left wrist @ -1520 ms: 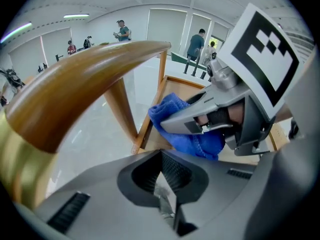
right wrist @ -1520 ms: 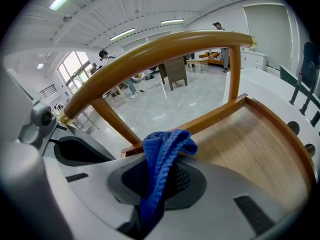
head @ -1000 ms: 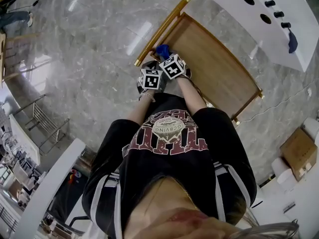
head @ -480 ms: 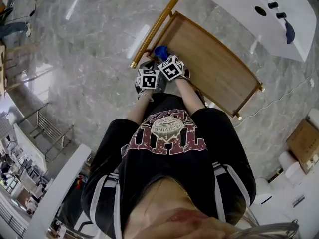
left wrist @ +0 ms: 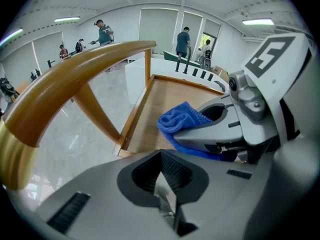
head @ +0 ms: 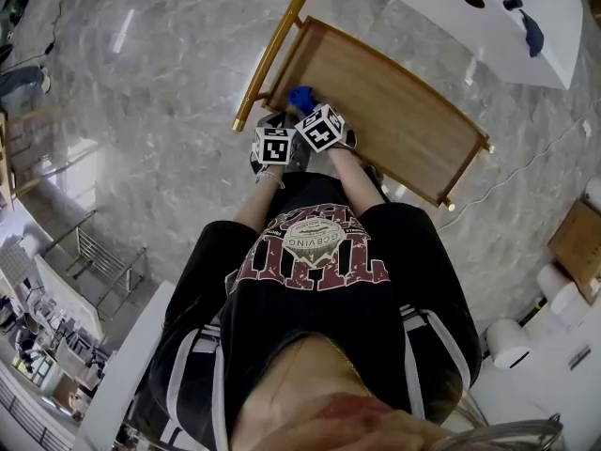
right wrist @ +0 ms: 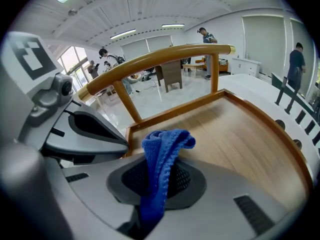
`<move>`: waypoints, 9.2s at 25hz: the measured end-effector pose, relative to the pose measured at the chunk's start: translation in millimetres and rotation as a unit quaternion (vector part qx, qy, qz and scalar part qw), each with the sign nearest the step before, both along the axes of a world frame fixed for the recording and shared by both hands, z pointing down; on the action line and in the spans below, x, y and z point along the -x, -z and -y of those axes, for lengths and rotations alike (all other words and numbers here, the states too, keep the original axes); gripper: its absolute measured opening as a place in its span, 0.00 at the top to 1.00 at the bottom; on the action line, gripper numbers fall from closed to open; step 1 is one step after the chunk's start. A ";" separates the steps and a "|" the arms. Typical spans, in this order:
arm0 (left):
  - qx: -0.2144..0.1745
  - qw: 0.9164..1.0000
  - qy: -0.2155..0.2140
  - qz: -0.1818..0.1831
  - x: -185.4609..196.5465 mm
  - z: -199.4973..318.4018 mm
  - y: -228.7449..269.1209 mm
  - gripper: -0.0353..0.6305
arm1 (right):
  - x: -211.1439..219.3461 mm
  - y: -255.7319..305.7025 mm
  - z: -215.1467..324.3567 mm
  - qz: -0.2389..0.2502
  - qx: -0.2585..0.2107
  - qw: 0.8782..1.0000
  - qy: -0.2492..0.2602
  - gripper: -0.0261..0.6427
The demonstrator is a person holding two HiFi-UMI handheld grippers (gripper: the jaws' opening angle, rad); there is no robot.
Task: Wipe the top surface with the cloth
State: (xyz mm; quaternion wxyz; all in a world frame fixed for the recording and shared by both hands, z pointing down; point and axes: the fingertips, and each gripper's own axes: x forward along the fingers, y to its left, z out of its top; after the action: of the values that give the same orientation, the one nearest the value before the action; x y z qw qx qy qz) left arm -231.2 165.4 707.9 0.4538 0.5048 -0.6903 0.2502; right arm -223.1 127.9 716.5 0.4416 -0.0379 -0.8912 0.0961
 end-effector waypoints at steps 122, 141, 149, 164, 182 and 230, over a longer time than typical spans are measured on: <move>0.027 0.903 -0.426 -0.049 -281.8 139.8 -19.6 0.88 | -312.2 -4.0 107.2 -0.026 0.001 0.931 -0.363 0.88; 0.025 0.870 -0.490 -0.054 -334.0 146.0 -18.4 0.88 | -369.1 -2.6 114.0 -0.043 -0.003 0.906 -0.420 0.88; 0.027 0.870 -0.491 -0.045 -339.0 143.9 -20.6 0.88 | -399.9 -2.3 114.9 -0.050 -0.003 0.889 -0.455 0.88; 0.014 0.870 -0.492 -0.039 -339.4 143.9 -21.1 0.88 | -441.9 -4.3 118.8 -0.075 -0.017 0.869 -0.488 0.88; 0.013 0.873 -0.485 -0.046 -340.4 143.5 -20.9 0.88 | -506.5 -0.7 124.5 -0.161 -0.068 0.831 -0.528 0.88; -0.119 0.925 -0.361 -0.005 -260.4 158.3 62.6 0.88 | -288.4 58.1 133.9 0.031 -0.047 0.933 -0.355 0.88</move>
State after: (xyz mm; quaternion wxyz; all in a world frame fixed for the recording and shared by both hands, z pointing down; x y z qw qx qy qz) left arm 29.2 7.0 645.3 0.2731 0.7715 -0.4837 0.3103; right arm 65.3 -6.1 658.4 0.3520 0.2985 -0.8636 0.2031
